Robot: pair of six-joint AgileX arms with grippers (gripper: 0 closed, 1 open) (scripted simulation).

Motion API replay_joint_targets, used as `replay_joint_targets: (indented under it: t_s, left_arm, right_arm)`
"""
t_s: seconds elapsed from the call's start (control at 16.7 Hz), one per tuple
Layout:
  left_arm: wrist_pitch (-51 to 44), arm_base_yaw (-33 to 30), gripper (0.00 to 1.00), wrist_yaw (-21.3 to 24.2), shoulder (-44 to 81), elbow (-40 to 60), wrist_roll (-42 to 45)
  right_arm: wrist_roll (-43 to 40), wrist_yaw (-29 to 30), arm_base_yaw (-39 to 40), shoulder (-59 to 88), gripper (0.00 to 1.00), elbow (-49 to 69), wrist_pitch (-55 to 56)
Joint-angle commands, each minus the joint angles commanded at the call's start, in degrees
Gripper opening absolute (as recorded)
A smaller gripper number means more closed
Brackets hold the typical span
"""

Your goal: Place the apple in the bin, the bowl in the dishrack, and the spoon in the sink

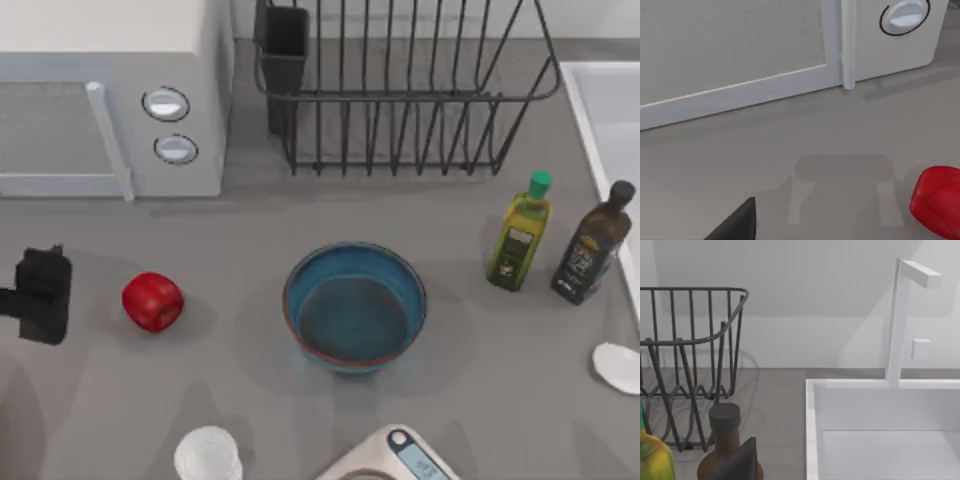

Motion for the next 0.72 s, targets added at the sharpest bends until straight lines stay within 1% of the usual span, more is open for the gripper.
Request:
replay_joint_targets:
  t_s: [0.24, 0.42, 0.6, 0.72]
  left_arm:
    - [-12.37, -4.12, 1.00, -0.28, 27.42, 17.04, 3.75]
    - [-21.02, -7.10, 1.00, -0.44, 45.70, 28.83, 6.40]
    - [-28.55, -9.71, 1.00, -0.58, 59.33, 38.67, 8.77]
    - [-32.57, -10.90, 1.00, -0.71, 65.44, 43.81, 10.01]
  right_arm:
    - [0.00, 0.00, 0.00, 0.00, 1.00, 0.00, 0.00]
    - [0.00, 0.00, 0.00, 0.00, 1.00, 0.00, 0.00]
    - [0.00, 0.00, 0.00, 0.00, 1.00, 0.00, 0.00]
    - [0.00, 0.00, 0.00, 0.00, 1.00, 0.00, 0.00]
